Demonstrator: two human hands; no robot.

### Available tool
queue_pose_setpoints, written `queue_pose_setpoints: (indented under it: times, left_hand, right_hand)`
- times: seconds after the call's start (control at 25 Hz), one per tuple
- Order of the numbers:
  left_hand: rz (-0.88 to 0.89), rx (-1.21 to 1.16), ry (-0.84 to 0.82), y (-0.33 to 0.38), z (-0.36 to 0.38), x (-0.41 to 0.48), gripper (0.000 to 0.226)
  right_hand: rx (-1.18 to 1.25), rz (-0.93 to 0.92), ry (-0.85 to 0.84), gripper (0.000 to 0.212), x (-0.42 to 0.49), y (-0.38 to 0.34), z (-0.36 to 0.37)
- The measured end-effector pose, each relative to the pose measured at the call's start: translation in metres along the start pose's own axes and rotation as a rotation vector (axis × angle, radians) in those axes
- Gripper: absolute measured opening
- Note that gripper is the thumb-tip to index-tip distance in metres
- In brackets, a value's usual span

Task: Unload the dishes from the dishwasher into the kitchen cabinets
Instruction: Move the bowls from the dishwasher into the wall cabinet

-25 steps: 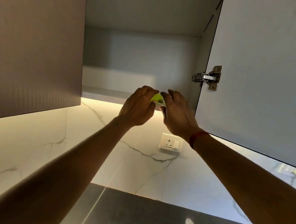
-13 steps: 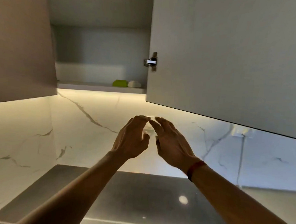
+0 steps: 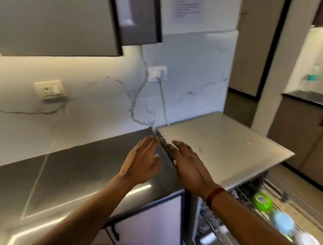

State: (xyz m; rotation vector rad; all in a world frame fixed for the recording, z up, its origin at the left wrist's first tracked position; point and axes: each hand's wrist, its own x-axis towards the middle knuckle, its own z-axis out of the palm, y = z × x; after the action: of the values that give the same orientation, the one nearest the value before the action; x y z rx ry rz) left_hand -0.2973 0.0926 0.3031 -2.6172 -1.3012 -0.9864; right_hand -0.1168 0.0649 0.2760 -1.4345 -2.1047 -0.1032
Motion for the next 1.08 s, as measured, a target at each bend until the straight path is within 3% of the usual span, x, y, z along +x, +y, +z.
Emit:
queue_pose_setpoints:
  times: [0.12, 0.28, 0.56, 0.88, 1.08]
  left_hand:
    - [0.049, -0.072, -0.097, 0.045, 0.052, 0.002, 0.053]
    - [0.093, -0.171, -0.196, 0.094, 0.121, 0.012, 0.056]
    - [0.205, -0.369, -0.393, 0.168, 0.214, 0.030, 0.055]
    - [0.381, -0.477, -0.629, 0.212, 0.303, 0.031, 0.056]
    - [0.397, -0.455, -0.751, 0.225, 0.343, 0.027, 0.057]
  right_hand:
    - [-0.018, 0.156, -0.029, 0.064, -0.059, 0.049, -0.013]
    - [-0.077, 0.369, -0.040, 0.077, -0.133, 0.104, -0.019]
    - [-0.171, 0.689, -0.082, 0.069, -0.229, 0.162, -0.020]
    - [-0.224, 0.912, -0.115, 0.066, -0.289, 0.193, -0.012]
    - [-0.187, 1.022, -0.184, 0.068, -0.313, 0.216, -0.002]
